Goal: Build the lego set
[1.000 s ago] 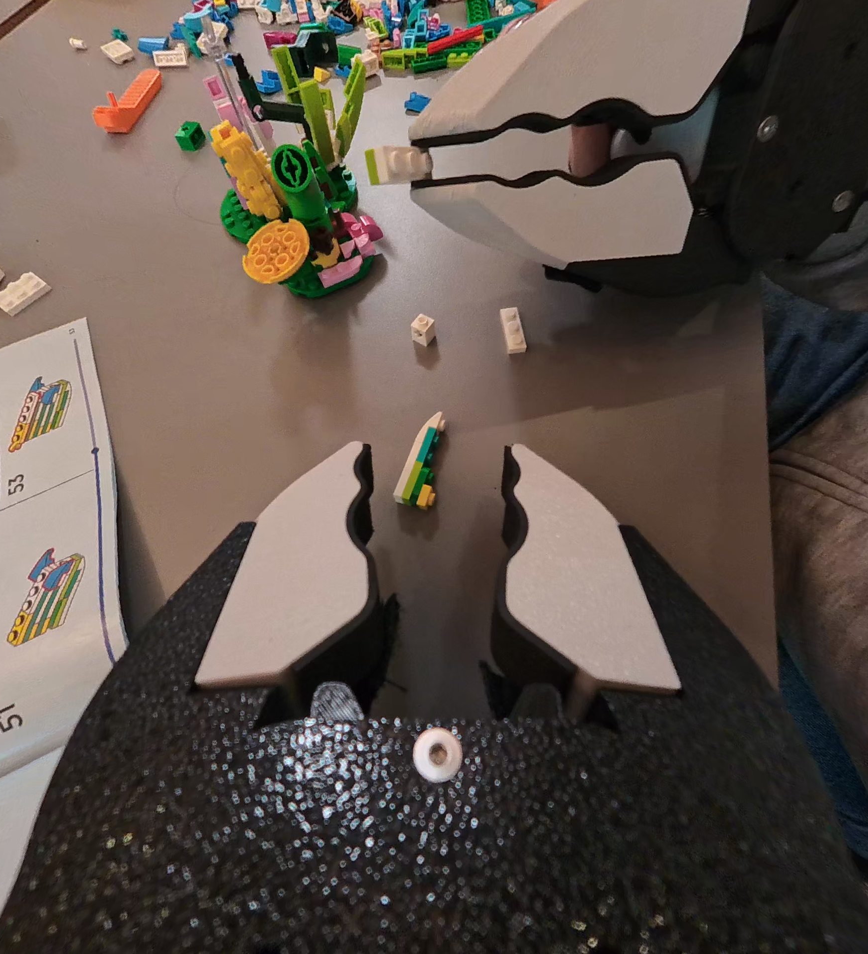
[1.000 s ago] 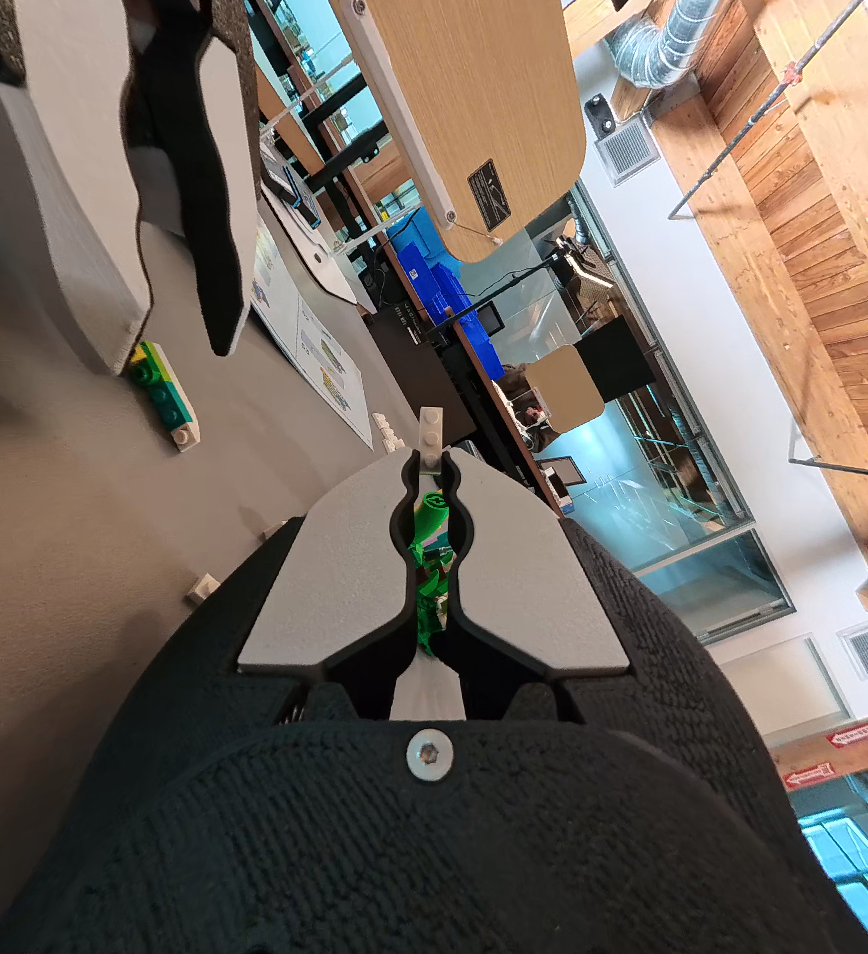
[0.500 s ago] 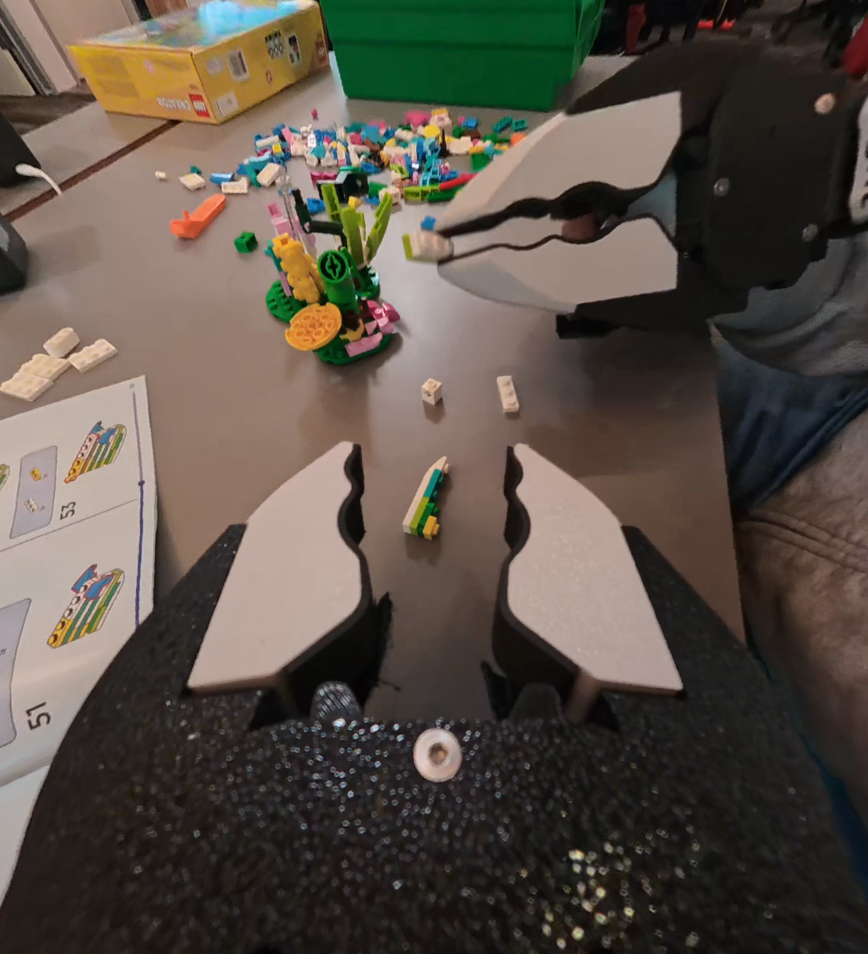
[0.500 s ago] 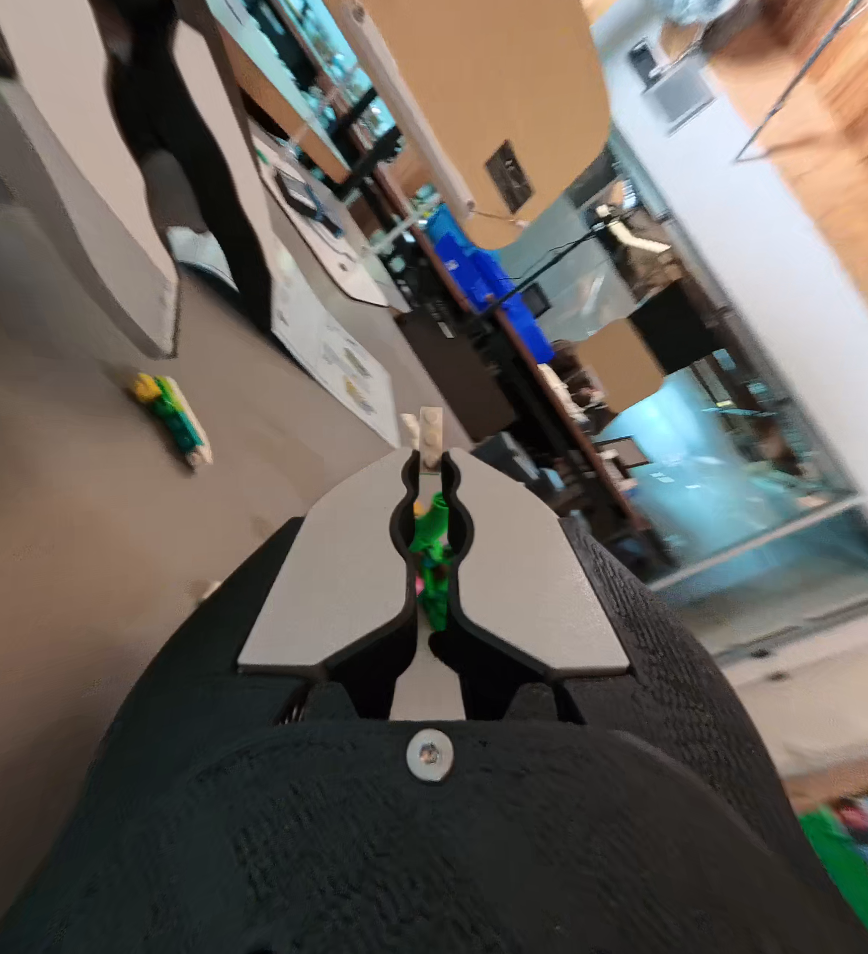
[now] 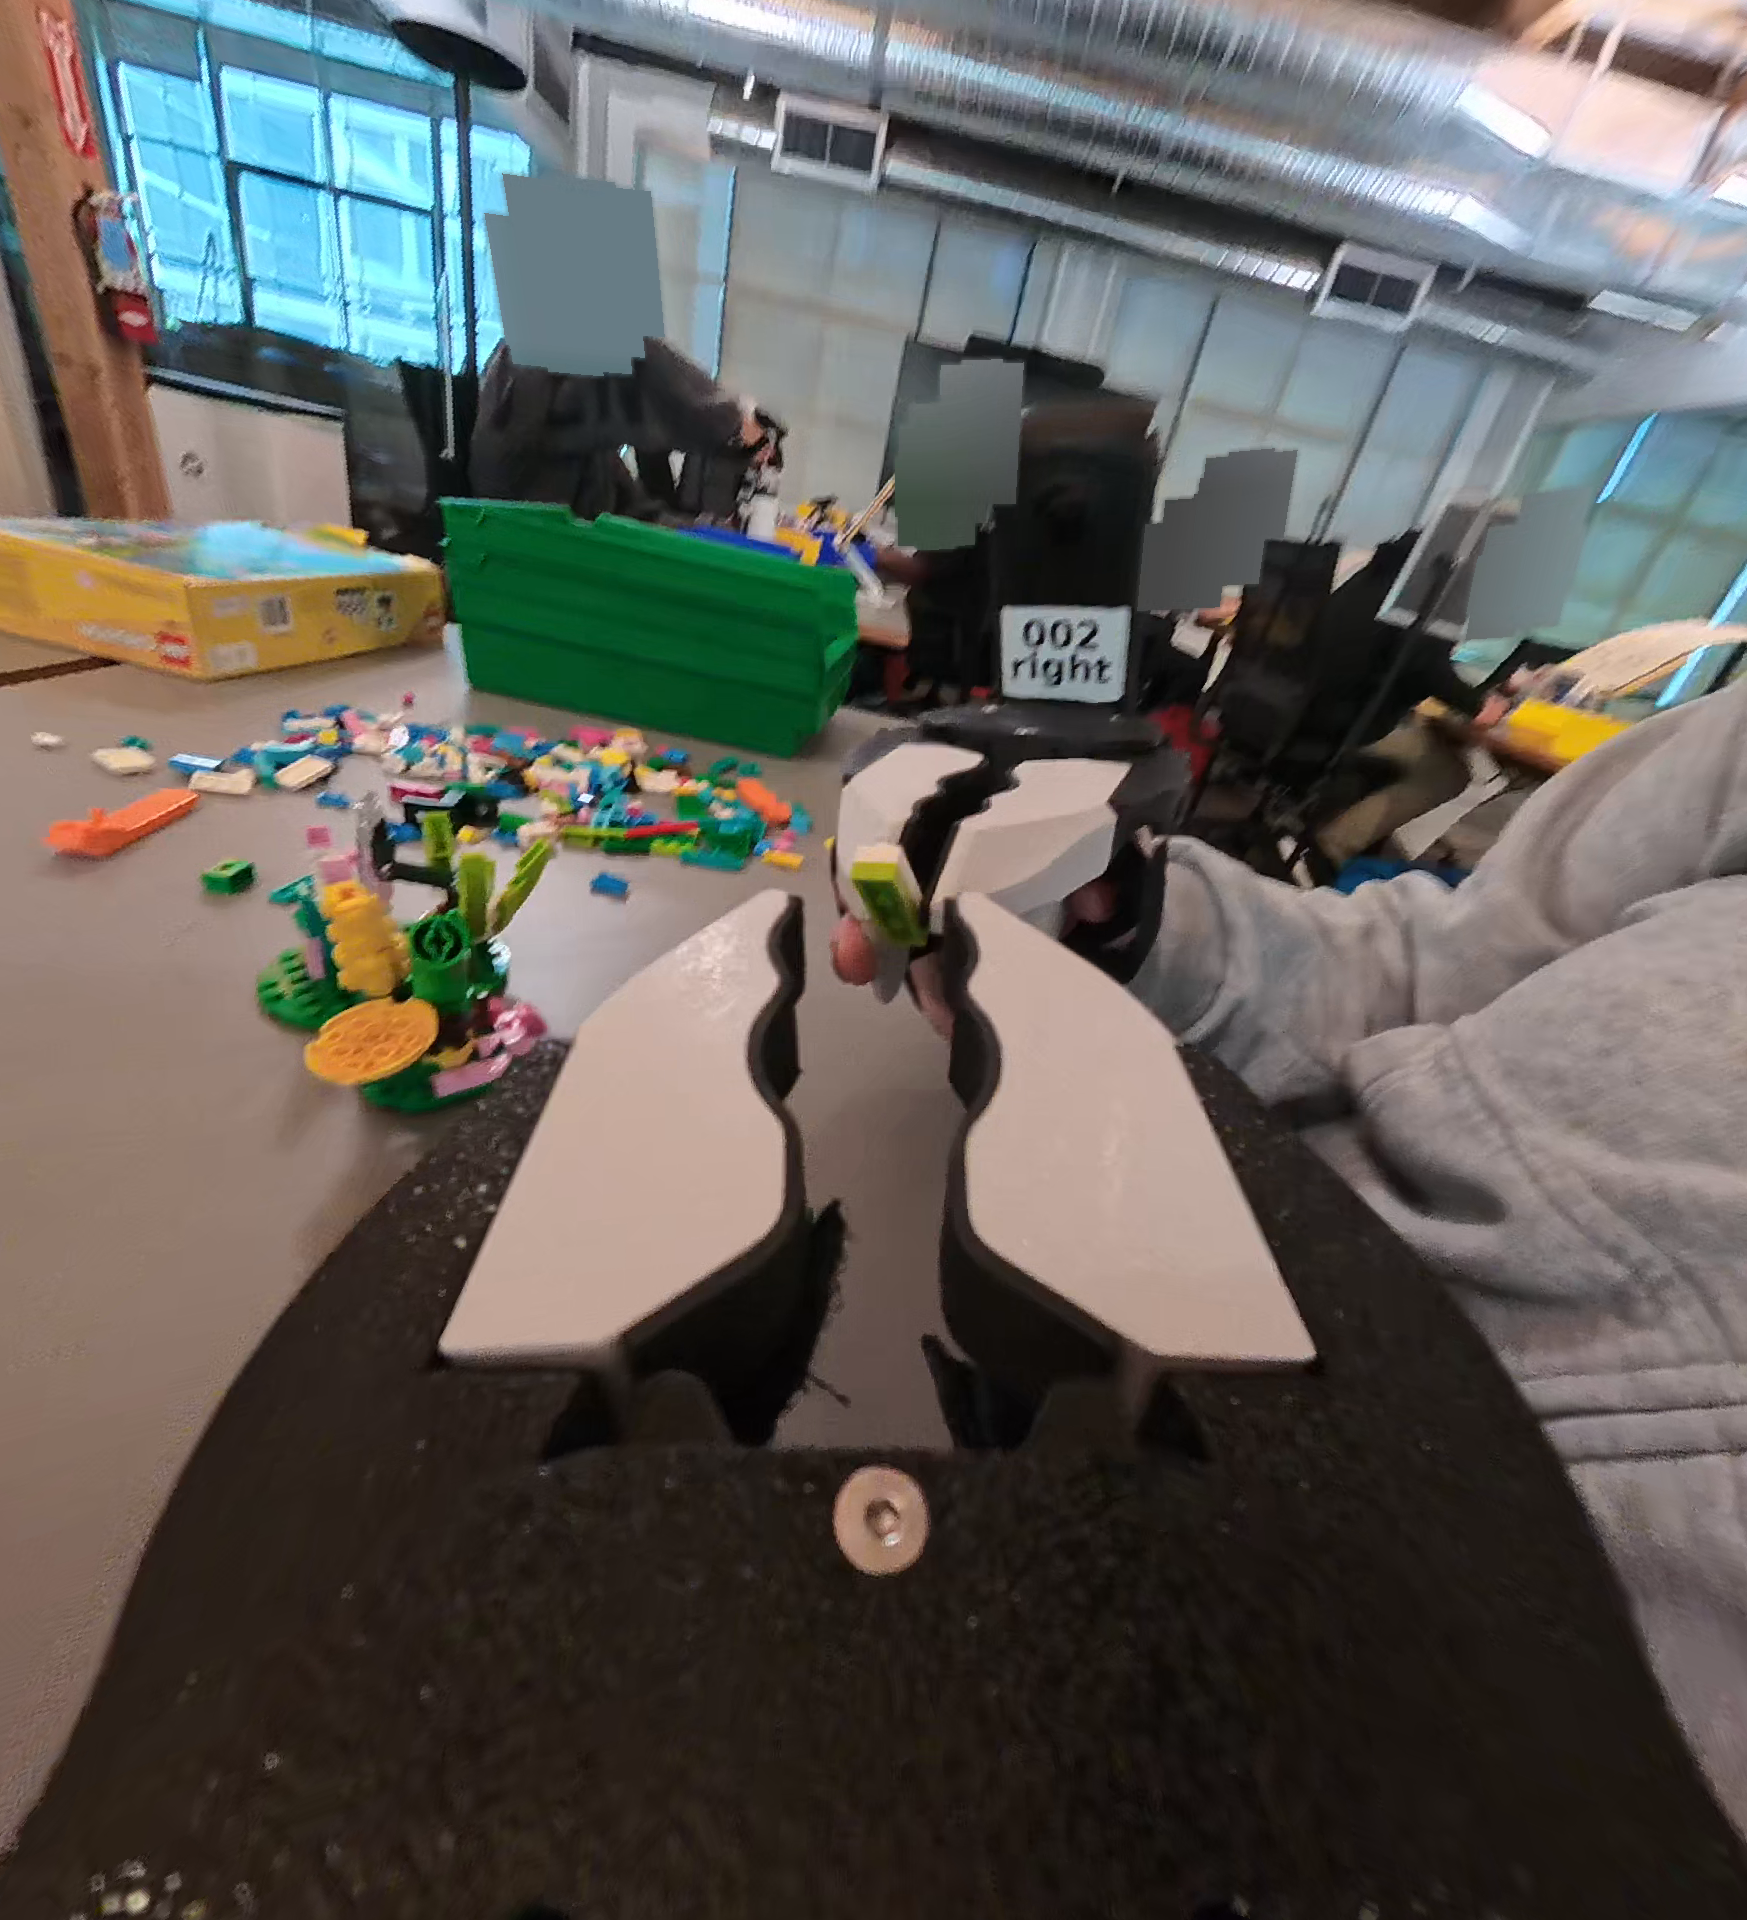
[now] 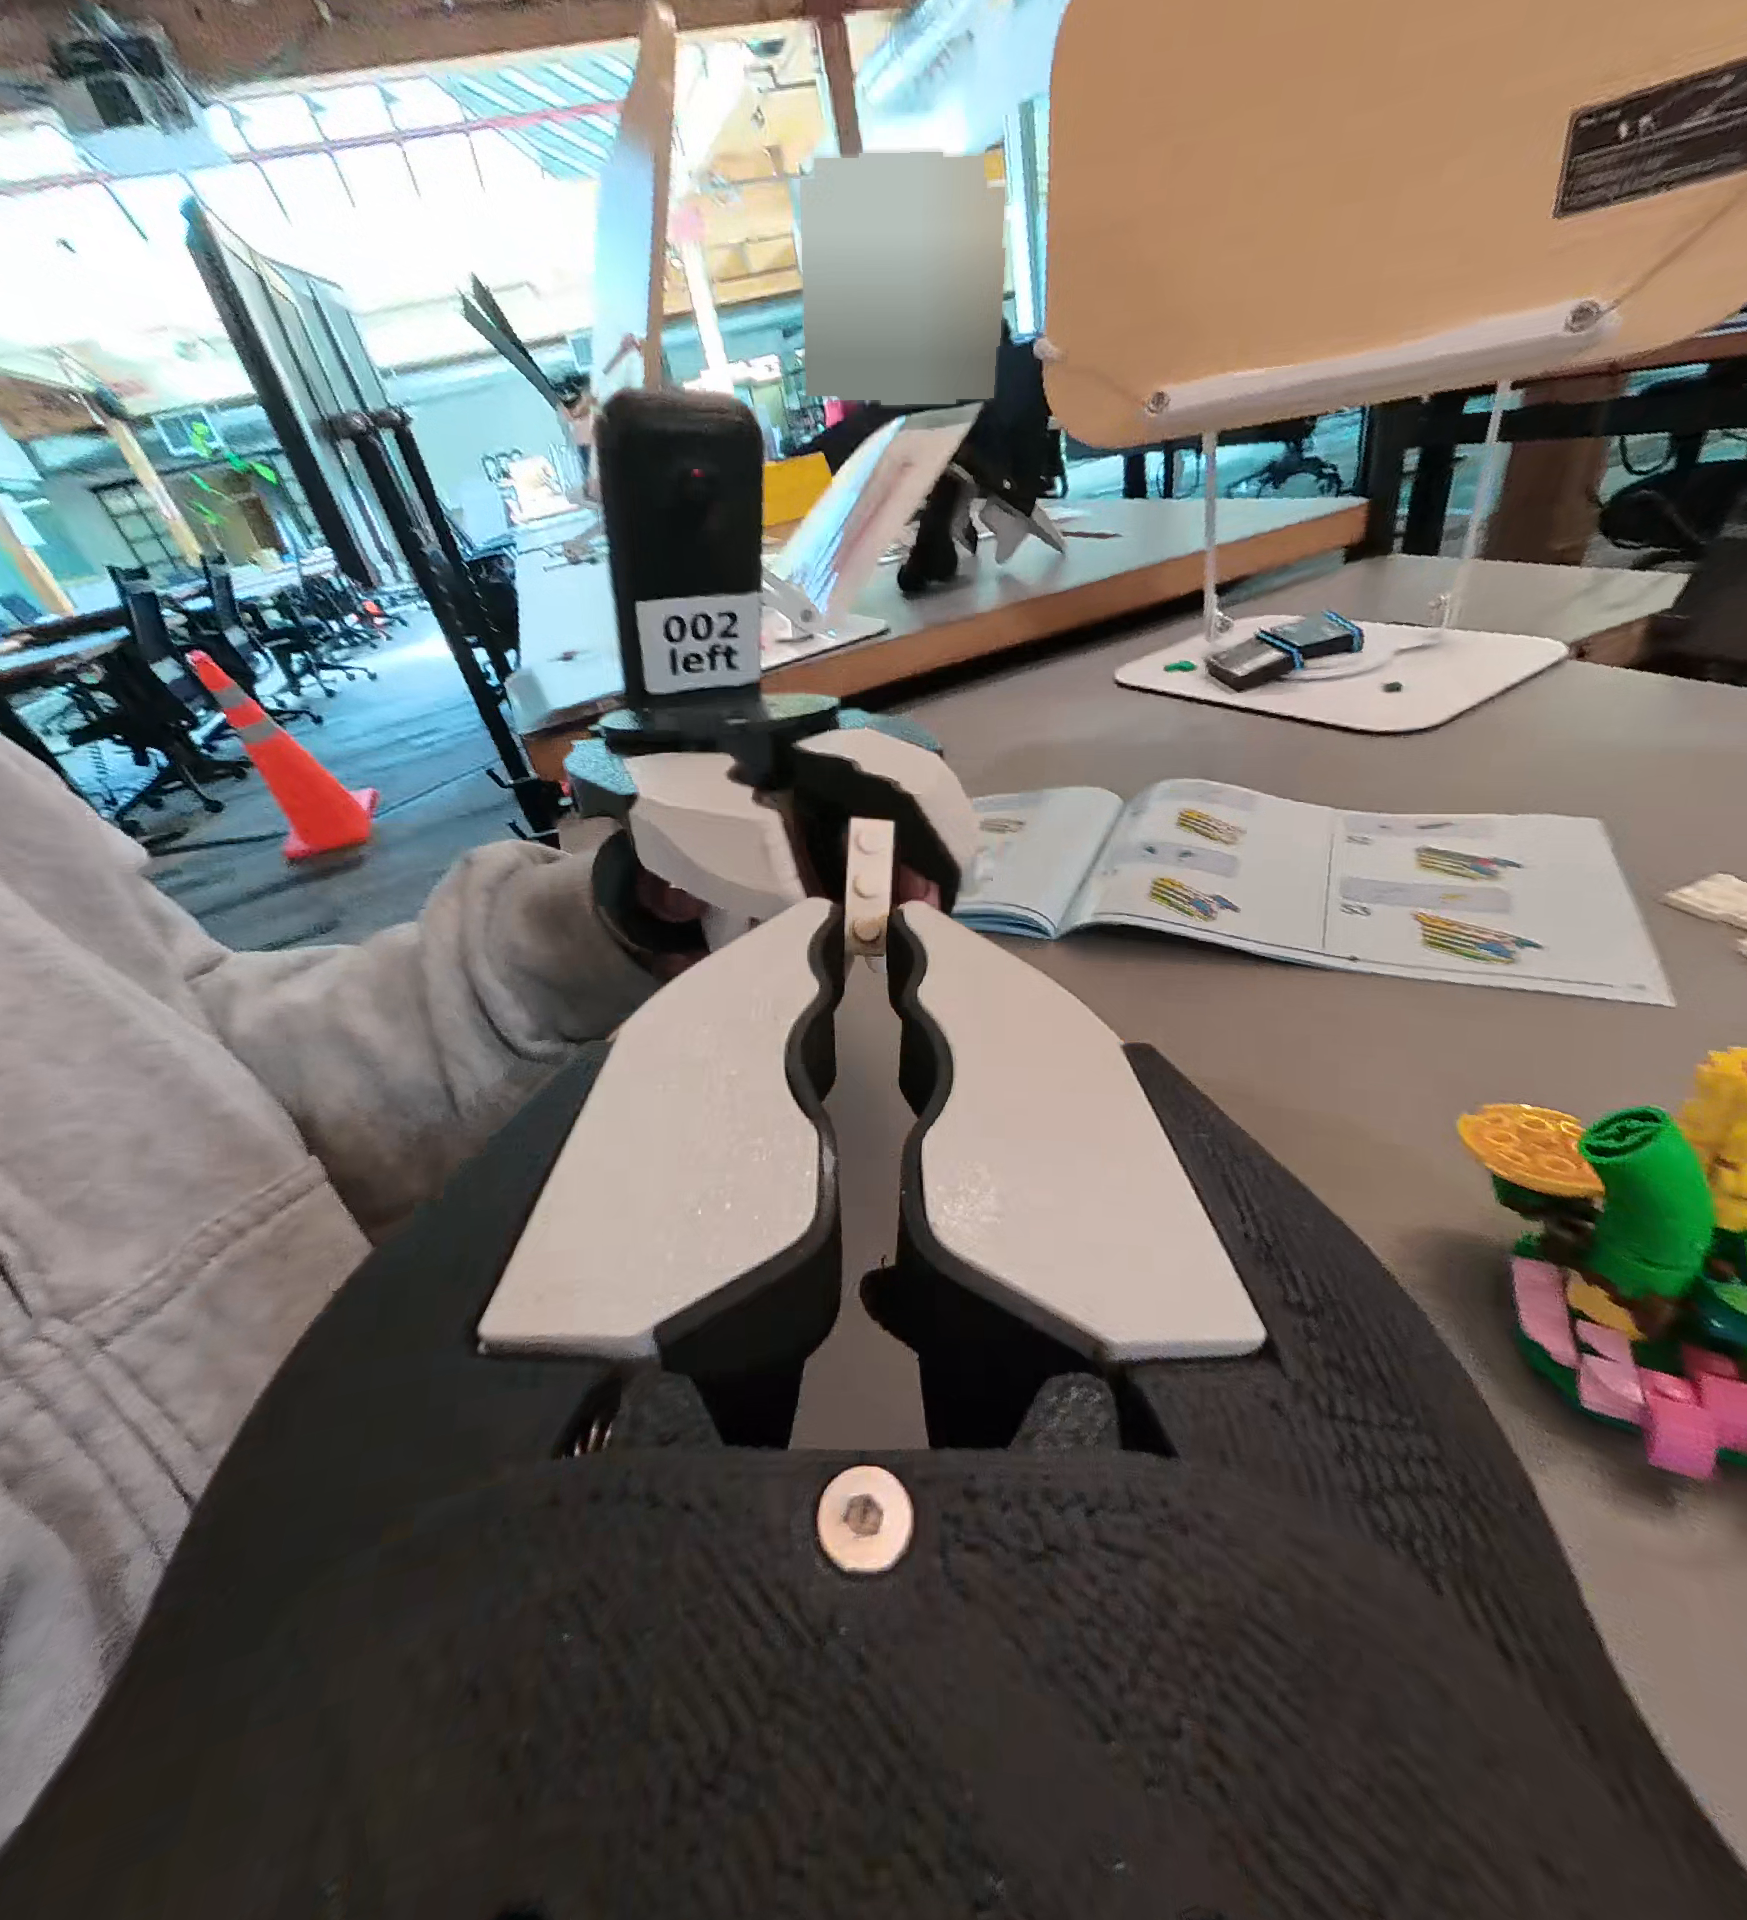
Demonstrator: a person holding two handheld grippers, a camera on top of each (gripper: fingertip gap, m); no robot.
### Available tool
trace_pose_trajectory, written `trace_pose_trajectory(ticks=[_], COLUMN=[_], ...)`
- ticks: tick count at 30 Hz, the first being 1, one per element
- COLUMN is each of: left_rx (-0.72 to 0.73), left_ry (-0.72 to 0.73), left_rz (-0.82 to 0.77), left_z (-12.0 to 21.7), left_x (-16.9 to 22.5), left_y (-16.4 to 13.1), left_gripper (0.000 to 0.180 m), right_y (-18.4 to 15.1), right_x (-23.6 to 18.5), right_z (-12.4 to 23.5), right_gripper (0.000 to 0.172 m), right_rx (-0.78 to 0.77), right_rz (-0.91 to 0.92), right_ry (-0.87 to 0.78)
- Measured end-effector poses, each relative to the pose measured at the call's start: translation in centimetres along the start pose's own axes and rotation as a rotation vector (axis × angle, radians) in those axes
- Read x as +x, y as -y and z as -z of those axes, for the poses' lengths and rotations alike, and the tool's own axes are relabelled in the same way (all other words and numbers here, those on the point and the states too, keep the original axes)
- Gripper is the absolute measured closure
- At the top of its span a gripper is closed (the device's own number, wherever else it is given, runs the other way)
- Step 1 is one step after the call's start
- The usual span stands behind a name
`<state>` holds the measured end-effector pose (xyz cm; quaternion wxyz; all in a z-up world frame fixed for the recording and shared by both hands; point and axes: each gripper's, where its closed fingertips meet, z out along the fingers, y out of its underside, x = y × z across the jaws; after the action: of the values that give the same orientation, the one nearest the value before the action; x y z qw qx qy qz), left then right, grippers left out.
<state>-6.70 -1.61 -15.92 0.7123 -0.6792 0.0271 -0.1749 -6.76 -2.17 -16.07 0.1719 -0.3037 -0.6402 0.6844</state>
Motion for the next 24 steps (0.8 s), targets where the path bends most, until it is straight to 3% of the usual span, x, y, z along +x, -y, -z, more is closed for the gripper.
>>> trace_pose_trajectory(ticks=[6,10,24], left_rx=[0.082,0.106,0.273], left_ry=[-0.091,-0.158,-0.319], left_rz=[0.059,0.082,0.183], left_z=[-0.1,-0.1,0.5], left_x=[1.1,1.9,3.1], left_y=[1.1,1.6,3.6], left_gripper=[0.172,0.173,0.173], right_y=[0.8,1.3,3.0], right_x=[-1.0,-1.6,-2.6], right_z=[-0.1,-0.2,-0.9], right_gripper=[0.166,0.166,0.166], right_rx=[0.031,0.053,0.175], right_rz=[0.000,-0.034,-0.531], right_ry=[0.038,0.083,0.349])
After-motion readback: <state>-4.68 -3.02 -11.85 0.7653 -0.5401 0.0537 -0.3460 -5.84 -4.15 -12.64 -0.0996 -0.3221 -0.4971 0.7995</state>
